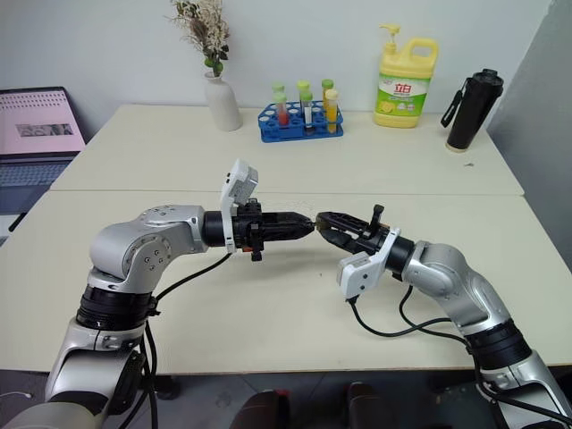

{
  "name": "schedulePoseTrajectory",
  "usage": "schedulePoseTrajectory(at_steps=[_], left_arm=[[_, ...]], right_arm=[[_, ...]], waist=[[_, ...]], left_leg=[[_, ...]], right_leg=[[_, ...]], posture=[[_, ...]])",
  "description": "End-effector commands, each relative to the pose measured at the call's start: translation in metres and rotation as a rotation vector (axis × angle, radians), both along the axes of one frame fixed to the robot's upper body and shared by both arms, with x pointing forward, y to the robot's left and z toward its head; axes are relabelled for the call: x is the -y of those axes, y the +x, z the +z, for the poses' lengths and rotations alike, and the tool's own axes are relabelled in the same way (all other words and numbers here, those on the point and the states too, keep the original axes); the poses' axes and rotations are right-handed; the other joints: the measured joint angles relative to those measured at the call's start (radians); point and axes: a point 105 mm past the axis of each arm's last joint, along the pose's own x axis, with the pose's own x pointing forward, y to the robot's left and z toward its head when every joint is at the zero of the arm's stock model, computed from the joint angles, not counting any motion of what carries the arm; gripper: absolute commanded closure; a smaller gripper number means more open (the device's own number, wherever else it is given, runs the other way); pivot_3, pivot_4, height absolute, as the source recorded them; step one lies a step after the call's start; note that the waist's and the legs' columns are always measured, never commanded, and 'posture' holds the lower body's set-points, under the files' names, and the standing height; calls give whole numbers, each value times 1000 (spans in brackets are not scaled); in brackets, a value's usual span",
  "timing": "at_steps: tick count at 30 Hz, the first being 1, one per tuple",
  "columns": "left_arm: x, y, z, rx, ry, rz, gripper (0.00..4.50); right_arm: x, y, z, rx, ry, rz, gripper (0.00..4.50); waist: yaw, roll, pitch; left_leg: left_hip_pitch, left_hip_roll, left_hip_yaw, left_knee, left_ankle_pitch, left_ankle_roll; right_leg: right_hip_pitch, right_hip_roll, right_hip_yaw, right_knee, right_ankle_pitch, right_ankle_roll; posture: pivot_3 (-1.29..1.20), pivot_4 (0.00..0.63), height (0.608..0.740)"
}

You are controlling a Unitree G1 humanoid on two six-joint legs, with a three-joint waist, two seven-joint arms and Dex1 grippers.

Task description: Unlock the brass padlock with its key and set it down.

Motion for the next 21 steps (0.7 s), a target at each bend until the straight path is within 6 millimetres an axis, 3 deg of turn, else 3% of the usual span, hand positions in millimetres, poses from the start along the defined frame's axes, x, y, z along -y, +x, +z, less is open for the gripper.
schedulePoseTrajectory(at_steps=[1, 11, 21], left_arm=[[4, -2, 16, 60, -25, -16, 4464], [6, -6, 11, 108, 13, -48, 4500], [8, -16, 5, 529, 161, -179, 4500]], right_arm=[[-2, -4, 14, 50, 13, 26, 3550], [-2, -6, 11, 31, 10, 30, 3550], [-2, -3, 15, -41, 80, 14, 3550]], waist=[[0, 0, 0], [0, 0, 0], [1, 0, 0]], left_leg=[[0, 0, 0, 0, 0, 0], [0, 0, 0, 0, 0, 0], [0, 0, 0, 0, 0, 0]], right_leg=[[0, 0, 0, 0, 0, 0], [0, 0, 0, 0, 0, 0], [0, 0, 0, 0, 0, 0]], posture=[[0, 150, 740], [0, 150, 740], [0, 150, 740]])
